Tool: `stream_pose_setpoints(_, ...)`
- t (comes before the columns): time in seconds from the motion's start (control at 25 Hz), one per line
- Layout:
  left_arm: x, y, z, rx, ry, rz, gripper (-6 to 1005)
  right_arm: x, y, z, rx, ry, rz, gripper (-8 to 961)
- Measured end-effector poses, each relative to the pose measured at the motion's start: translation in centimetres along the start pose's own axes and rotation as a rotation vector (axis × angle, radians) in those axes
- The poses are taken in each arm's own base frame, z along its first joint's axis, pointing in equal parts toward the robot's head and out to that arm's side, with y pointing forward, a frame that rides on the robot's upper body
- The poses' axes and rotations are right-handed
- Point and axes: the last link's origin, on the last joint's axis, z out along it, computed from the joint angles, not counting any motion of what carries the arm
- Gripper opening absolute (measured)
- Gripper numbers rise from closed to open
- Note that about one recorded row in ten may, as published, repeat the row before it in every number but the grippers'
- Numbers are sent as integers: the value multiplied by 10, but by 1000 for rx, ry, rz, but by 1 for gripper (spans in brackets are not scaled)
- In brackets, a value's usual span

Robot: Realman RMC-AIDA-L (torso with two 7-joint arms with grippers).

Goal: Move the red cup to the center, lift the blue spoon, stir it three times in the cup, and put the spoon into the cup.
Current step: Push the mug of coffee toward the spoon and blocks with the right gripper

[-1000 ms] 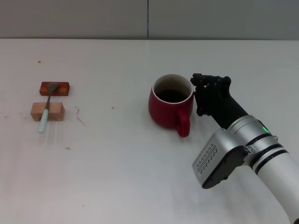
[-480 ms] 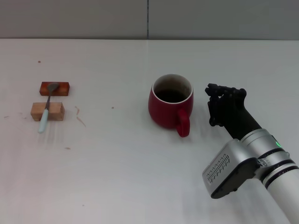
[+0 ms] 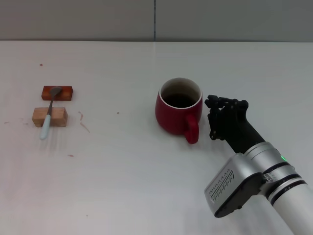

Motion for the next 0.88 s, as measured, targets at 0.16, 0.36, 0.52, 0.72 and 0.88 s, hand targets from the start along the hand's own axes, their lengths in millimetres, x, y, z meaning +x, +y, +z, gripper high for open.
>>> stream_pose_setpoints(0.16, 0, -1, -1, 2, 1, 1, 677, -5, 3, 2, -23, -17, -1, 68)
stream_pose_setpoints(0.36, 1, -3, -3, 6, 7, 2, 677, -12, 5, 6, -52, -45, -13, 68)
stream_pose_setpoints(0.52, 1, -4, -4, 9, 8, -16, 677, -17, 3, 13, -65, -63, -14, 67)
stream_pose_setpoints(0.72, 1, -6, -6, 12, 7, -19, 677, -21, 0, 19, -70, -80, -18, 66)
stream_pose_setpoints(0.88, 1, -6, -6, 12, 7, -19, 677, -23, -1, 21, -69, -86, -17, 64)
